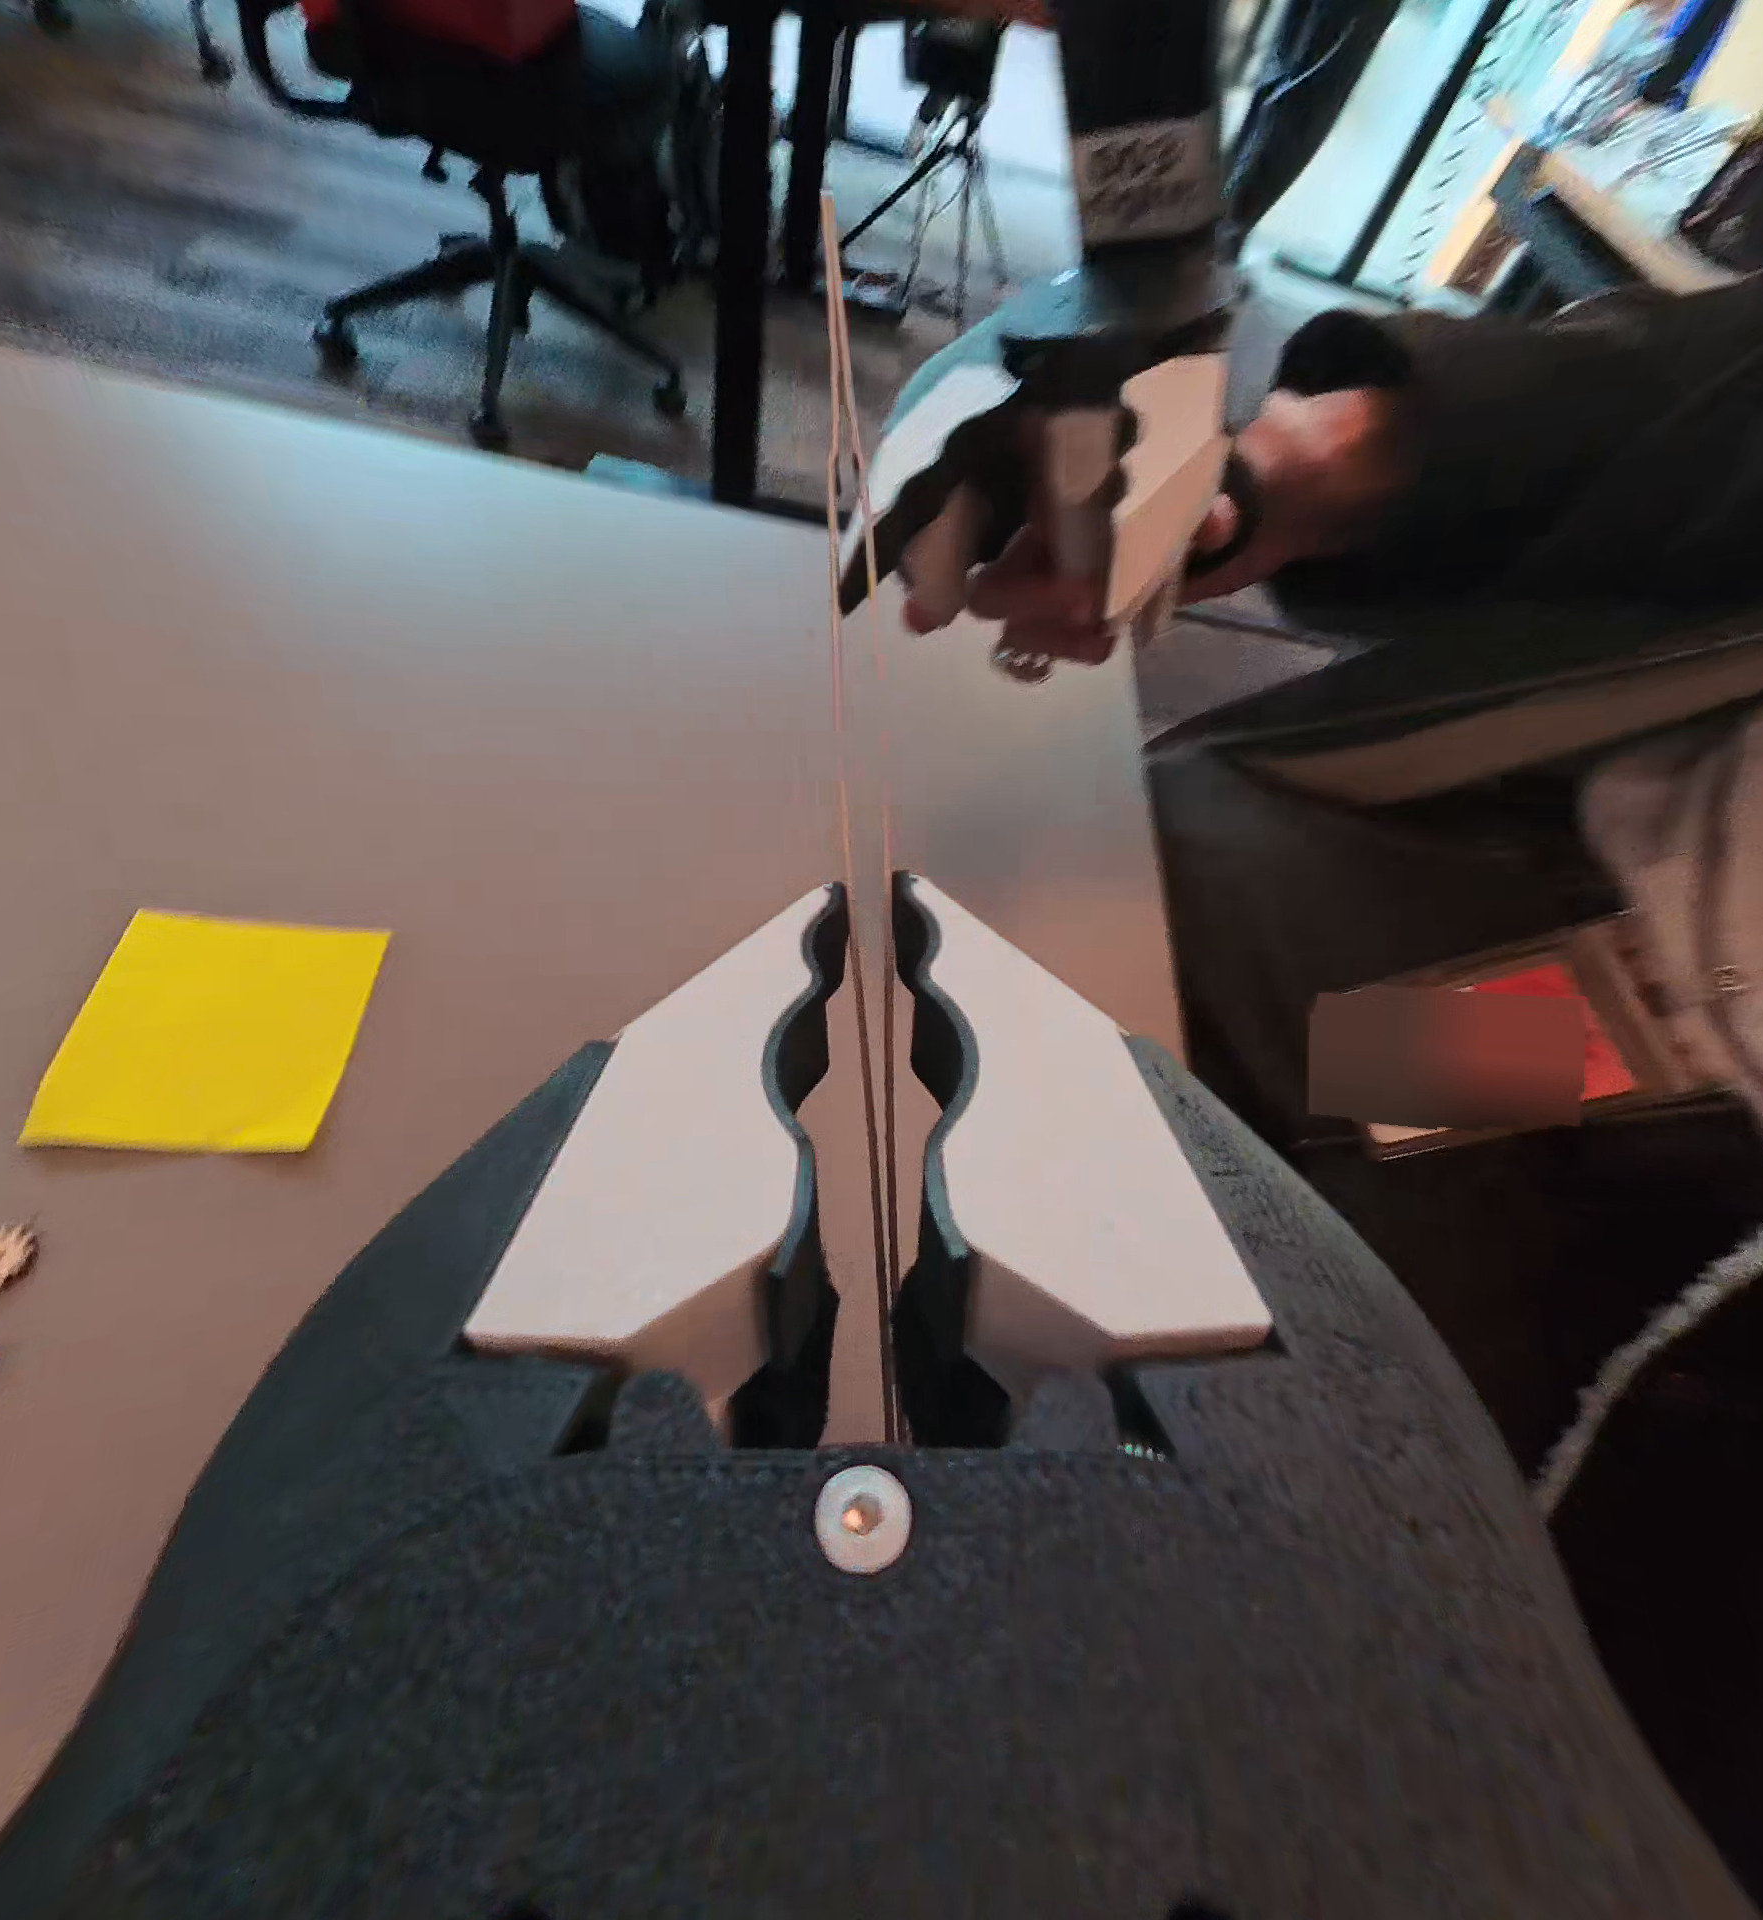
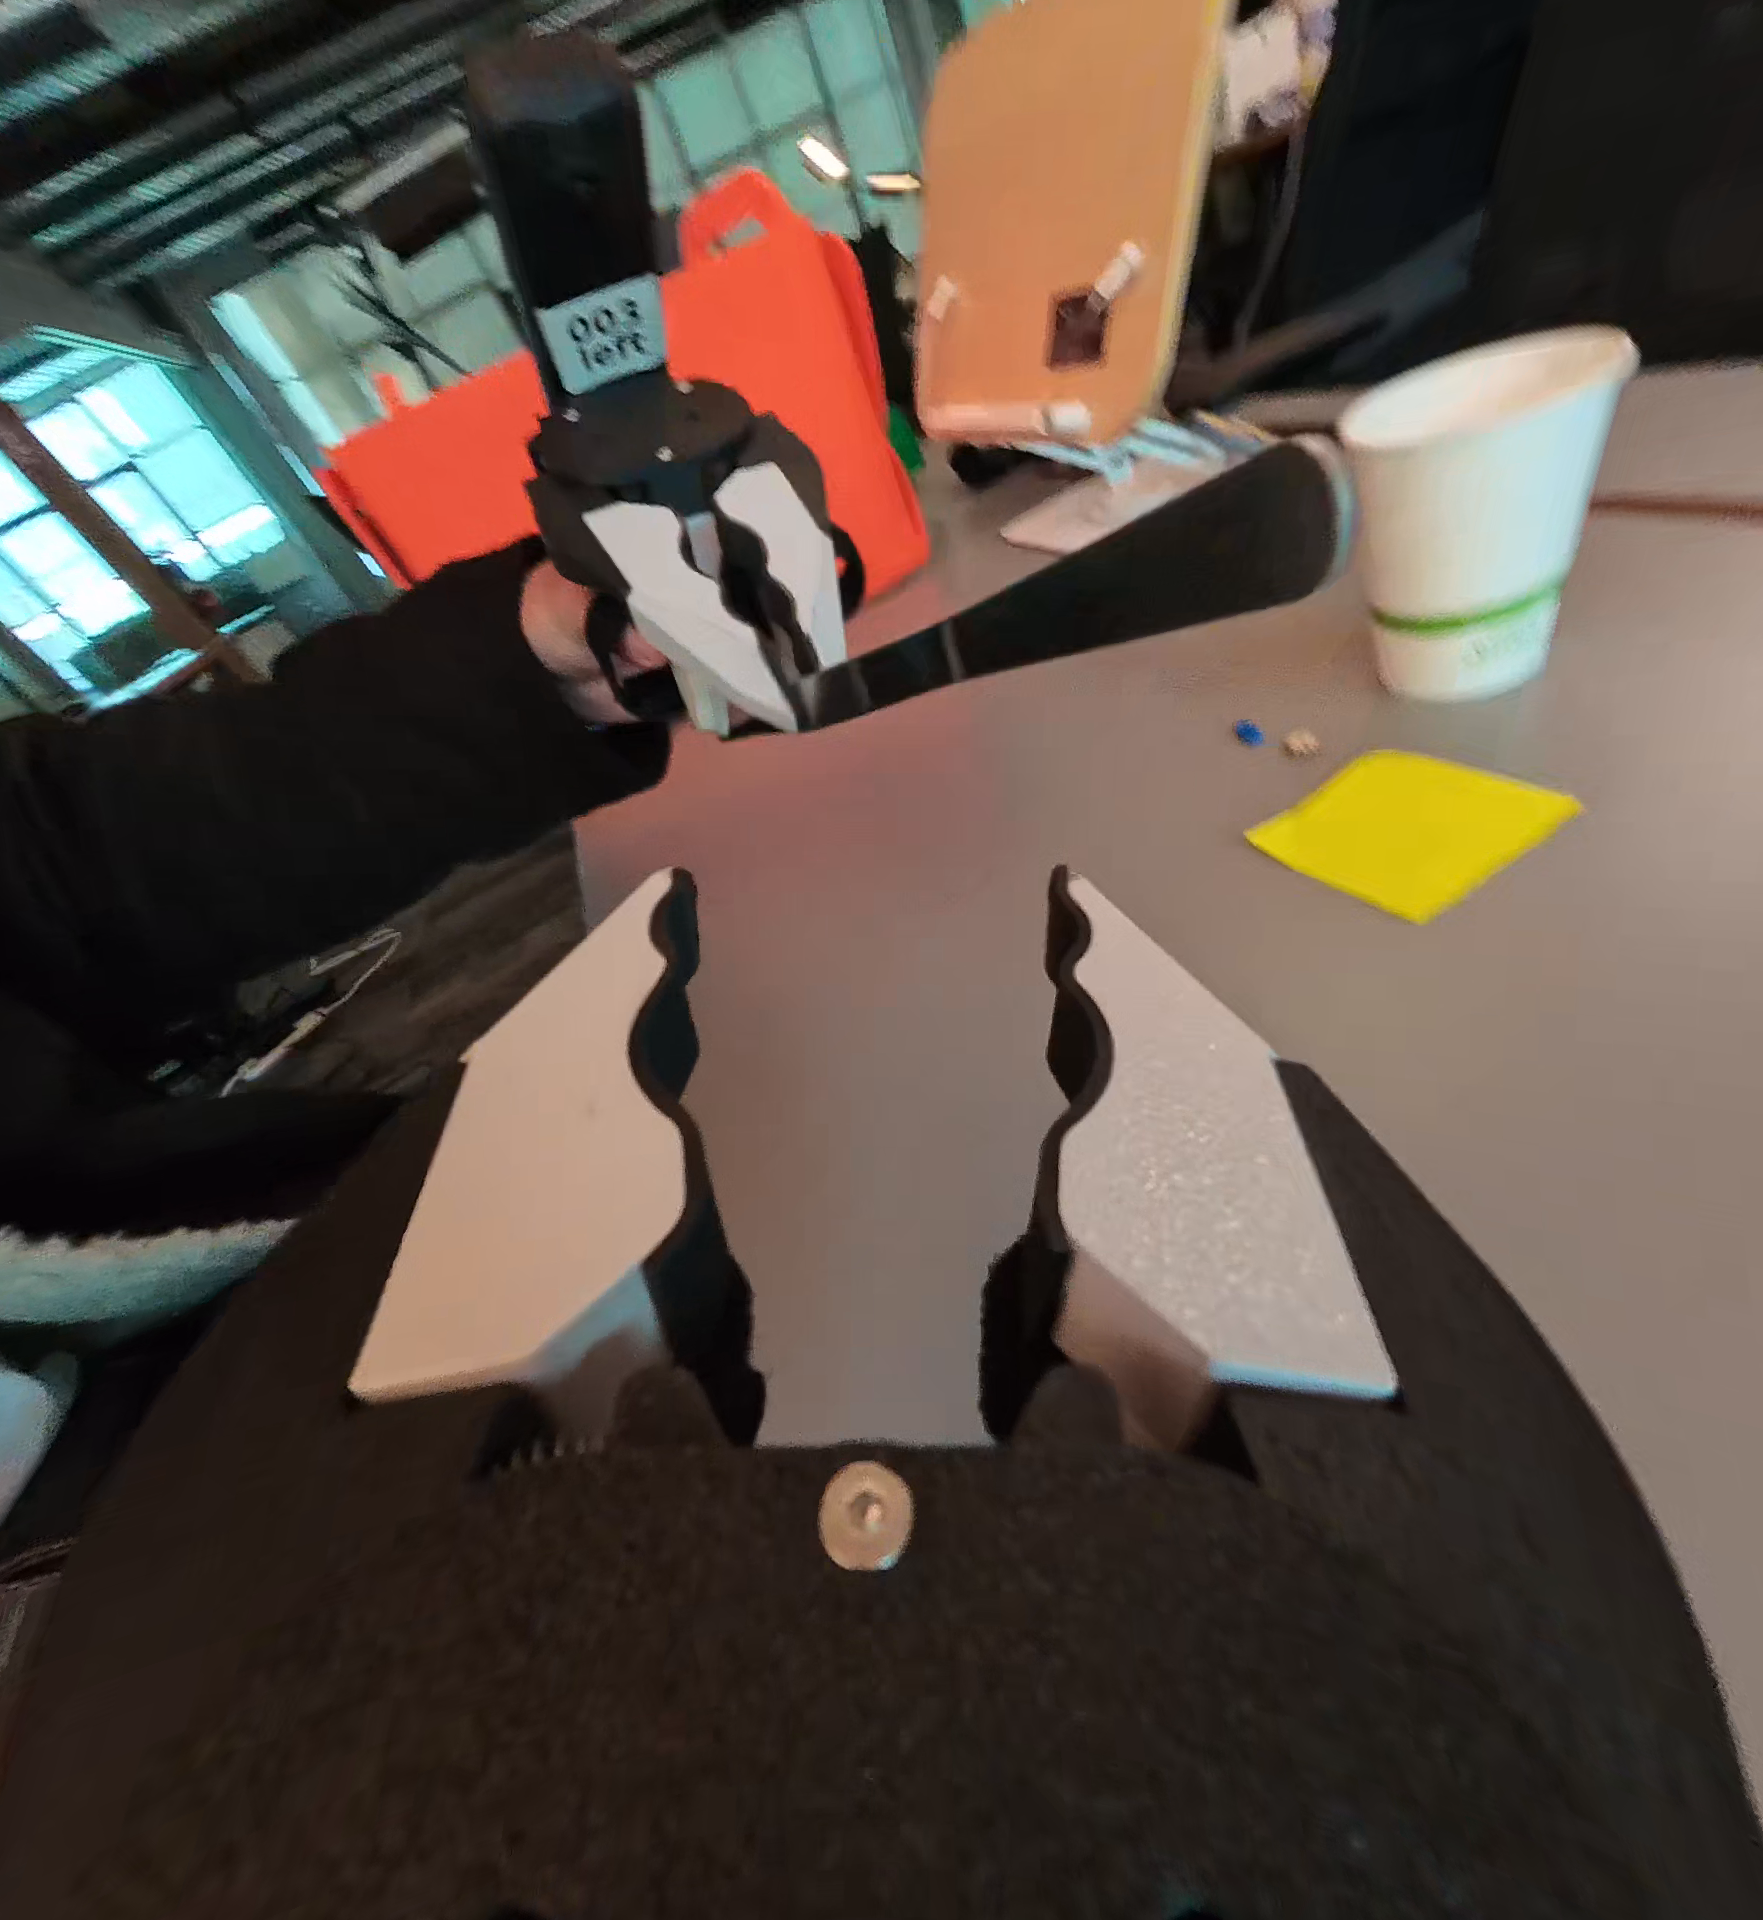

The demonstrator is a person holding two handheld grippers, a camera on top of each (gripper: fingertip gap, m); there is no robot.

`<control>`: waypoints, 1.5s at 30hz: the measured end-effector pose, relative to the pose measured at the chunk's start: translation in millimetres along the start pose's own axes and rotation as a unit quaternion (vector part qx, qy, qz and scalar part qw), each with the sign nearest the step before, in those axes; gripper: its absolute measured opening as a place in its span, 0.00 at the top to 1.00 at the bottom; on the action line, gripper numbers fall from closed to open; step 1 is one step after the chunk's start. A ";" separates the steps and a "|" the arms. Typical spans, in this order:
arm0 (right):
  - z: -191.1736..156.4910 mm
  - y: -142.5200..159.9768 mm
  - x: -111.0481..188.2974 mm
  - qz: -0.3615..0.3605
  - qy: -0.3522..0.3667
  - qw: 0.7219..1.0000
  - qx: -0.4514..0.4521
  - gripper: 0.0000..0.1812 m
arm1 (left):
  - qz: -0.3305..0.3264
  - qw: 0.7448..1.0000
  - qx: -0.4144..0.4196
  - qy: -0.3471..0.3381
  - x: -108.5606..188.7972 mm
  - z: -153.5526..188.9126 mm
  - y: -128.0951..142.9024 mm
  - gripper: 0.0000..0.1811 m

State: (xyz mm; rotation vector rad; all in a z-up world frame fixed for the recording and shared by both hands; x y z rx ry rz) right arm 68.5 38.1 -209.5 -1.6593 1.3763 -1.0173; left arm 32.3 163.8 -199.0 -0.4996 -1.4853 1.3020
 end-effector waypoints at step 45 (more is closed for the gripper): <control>10.0 -37.8 32.1 0.034 0.151 0.954 0.258 0.92 | 0.171 0.909 0.064 -0.375 74.1 73.9 29.6 0.78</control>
Point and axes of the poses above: each gripper's, where its closed fingertips meet, x back along the fingers, y out of its underside, z = x × y across the jaws, the point moved 3 cm from there along x, back along the fingers, and after that the axes turned 3 degrees about -x, right-handed, at the moved point
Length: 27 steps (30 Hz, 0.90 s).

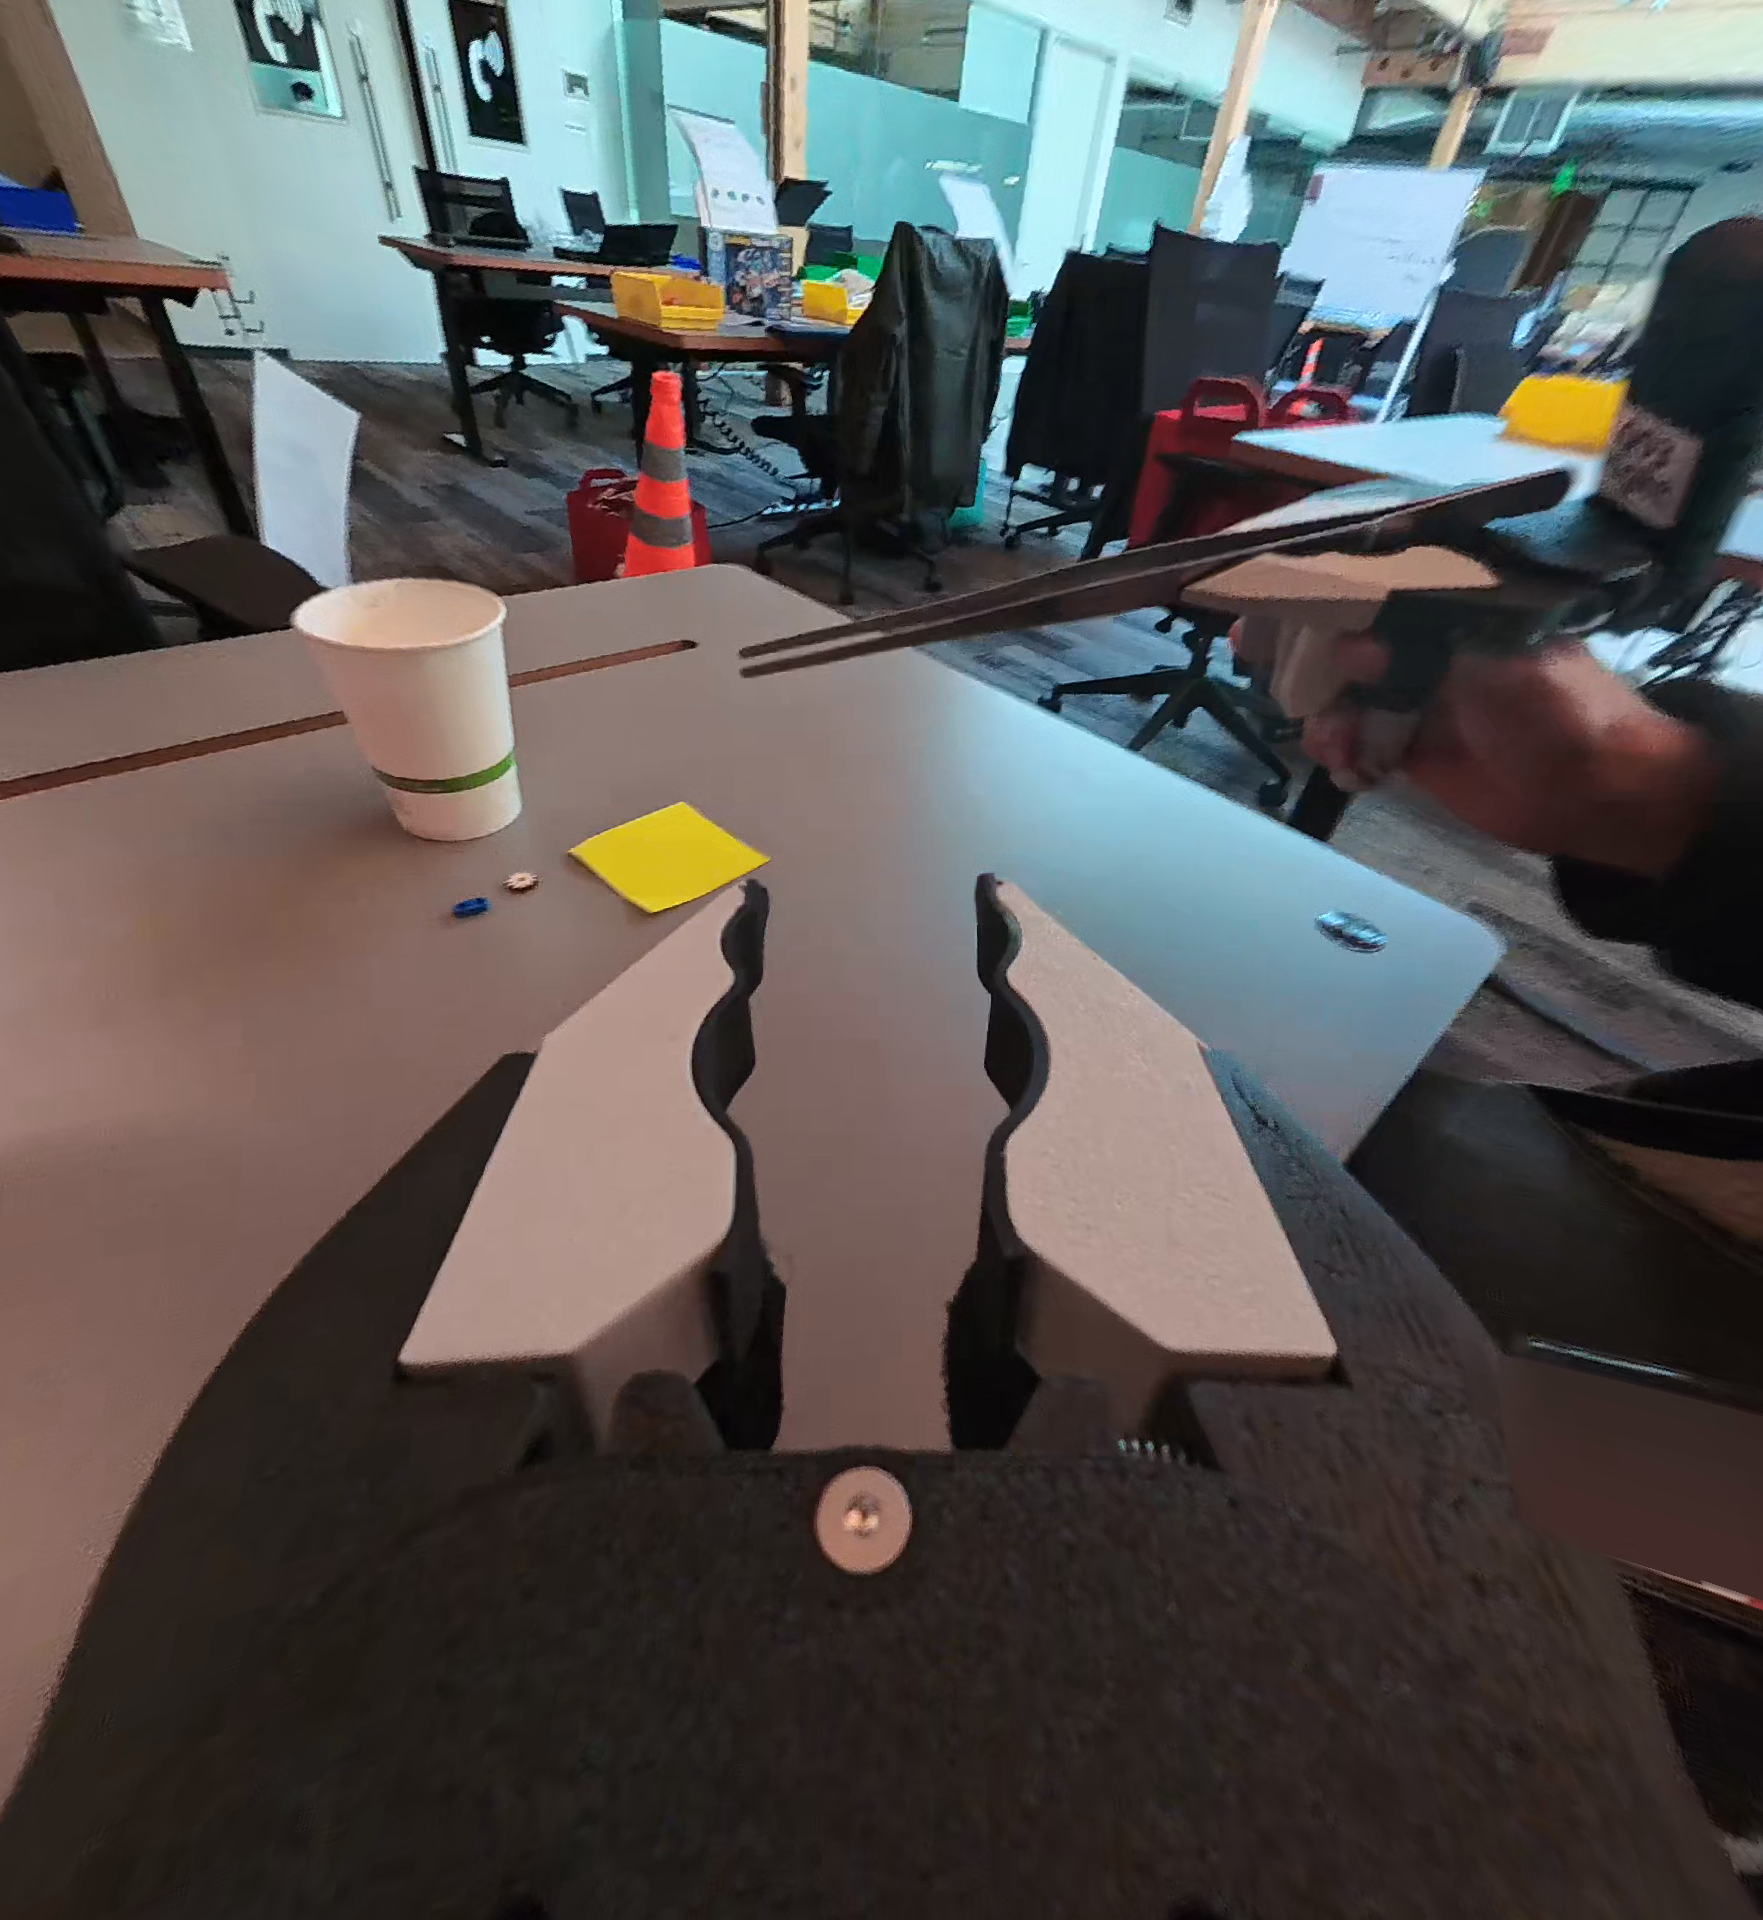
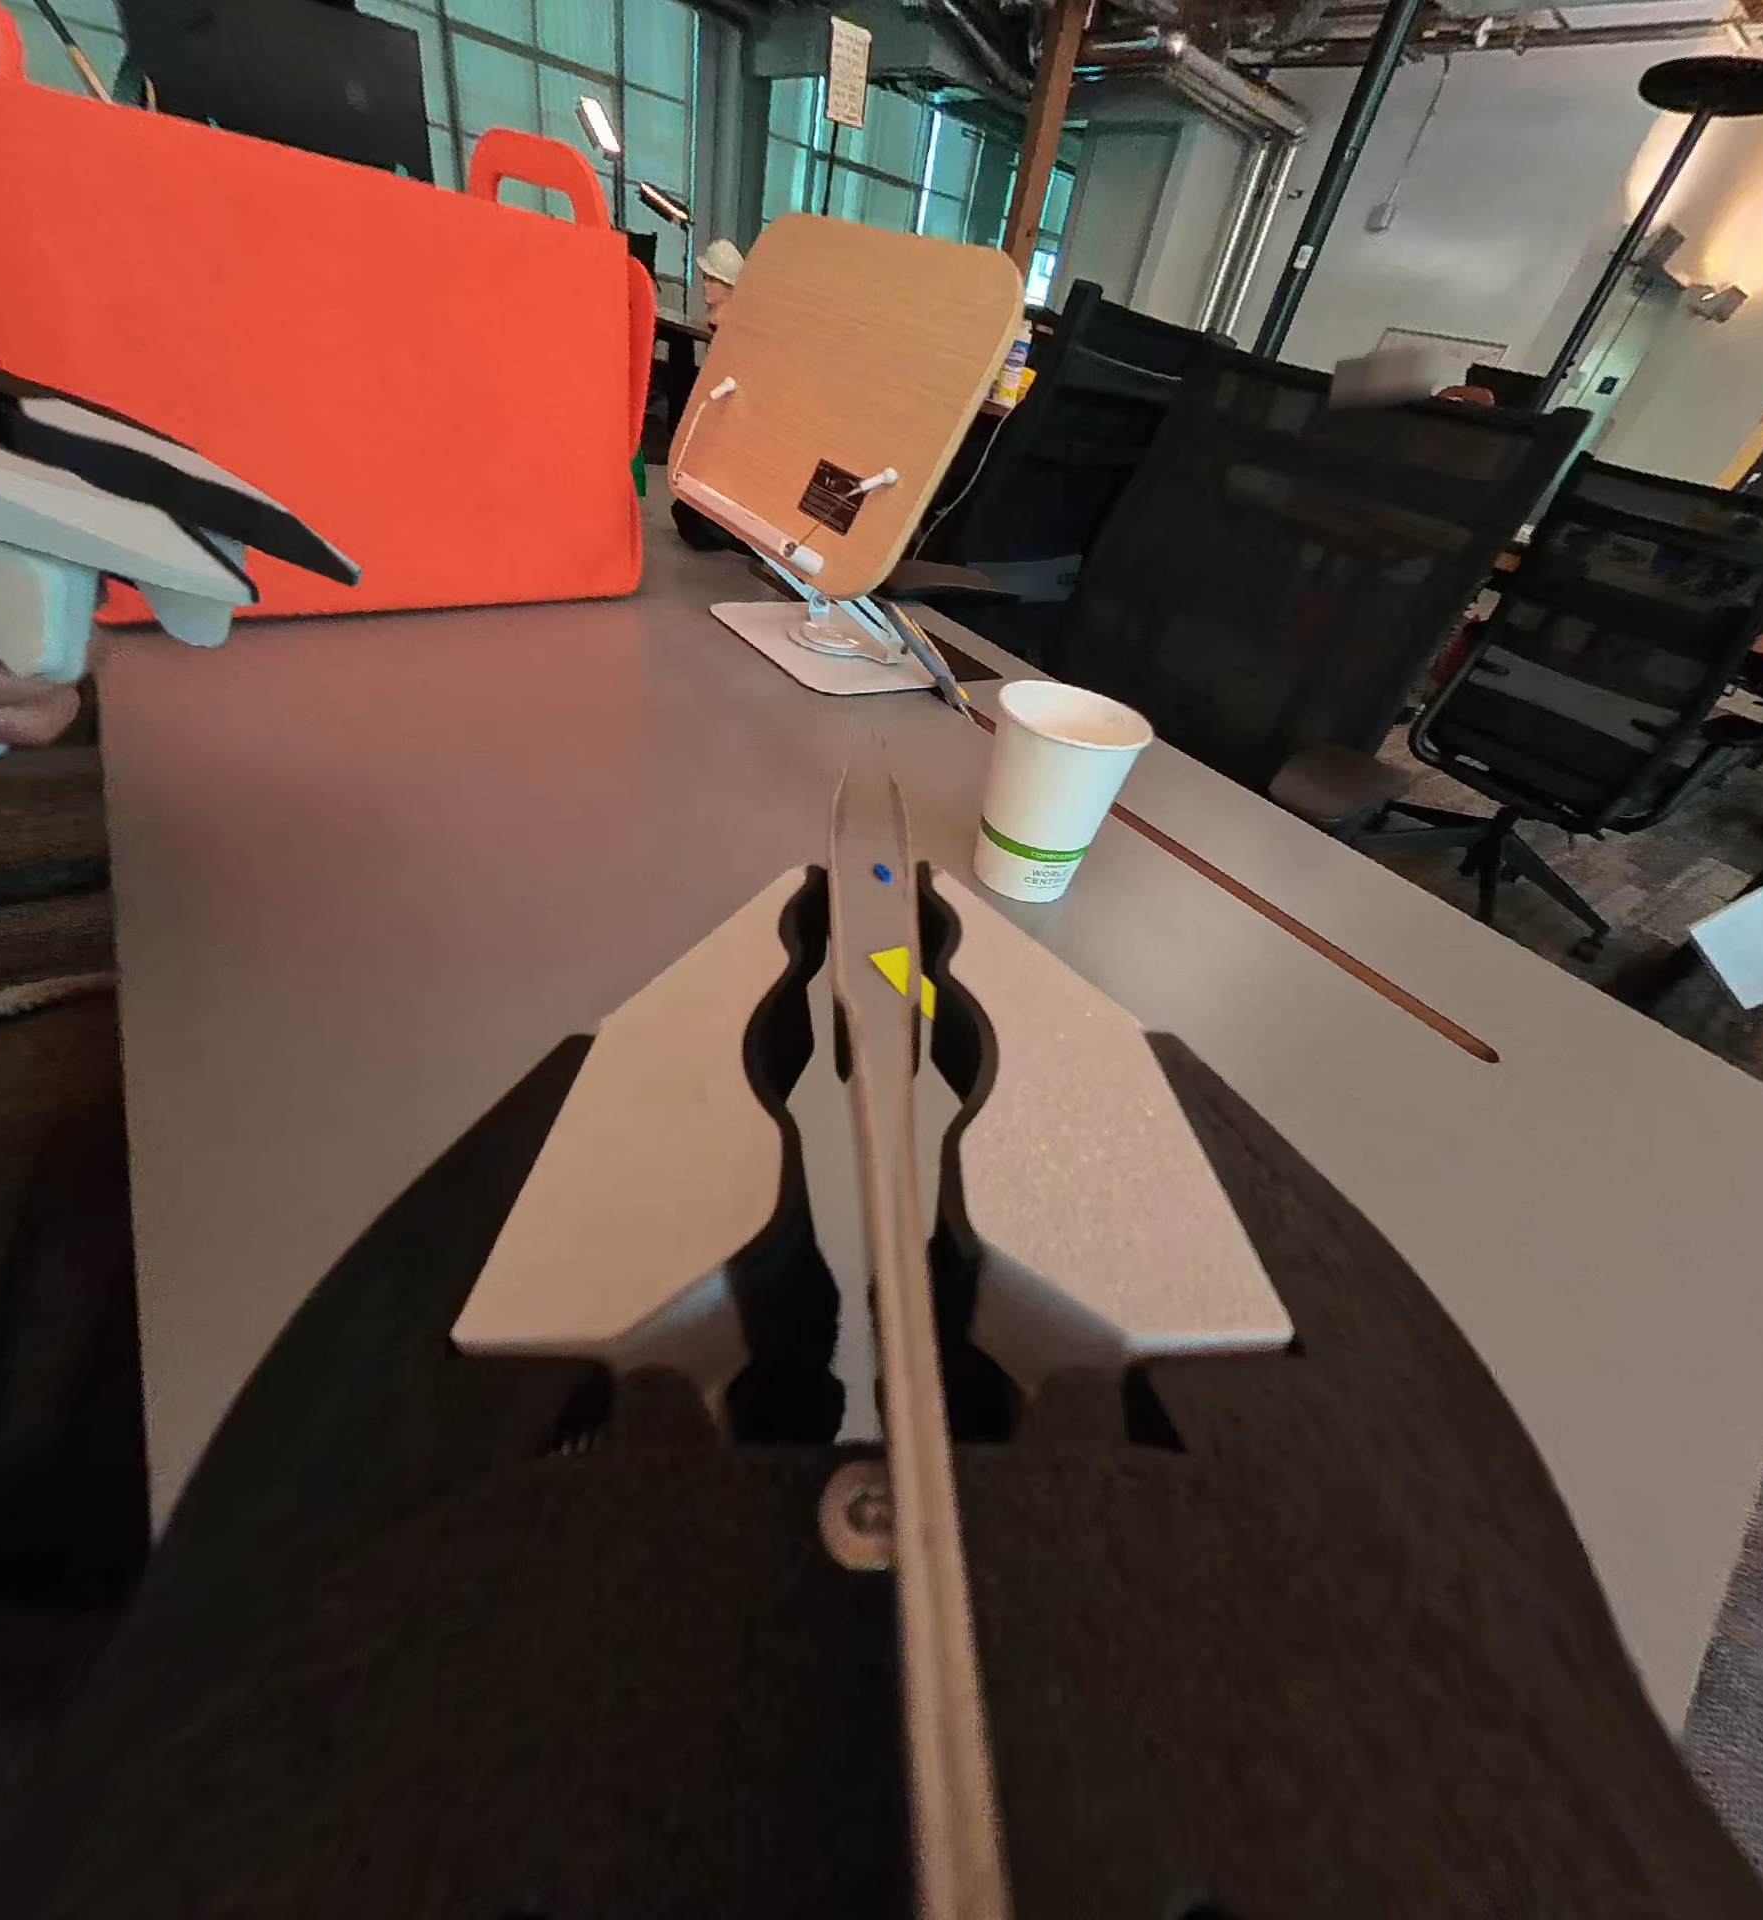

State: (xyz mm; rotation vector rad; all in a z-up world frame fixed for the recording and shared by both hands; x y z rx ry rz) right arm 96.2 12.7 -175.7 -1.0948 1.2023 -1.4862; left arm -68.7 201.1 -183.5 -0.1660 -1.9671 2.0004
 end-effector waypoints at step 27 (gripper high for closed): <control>23.8 85.9 -142.8 -0.098 -0.038 0.992 -0.072 0.91 | -0.108 0.993 0.009 -0.055 -8.6 -18.2 34.3 0.72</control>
Point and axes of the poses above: each gripper's, where its closed fingertips meet, x back along the fingers, y out of its underside, z = x × y across the jaws, the point moved 3 cm from there along x, back along the fingers, and after that the axes turned 3 degrees about -x, right-handed, at the moved point
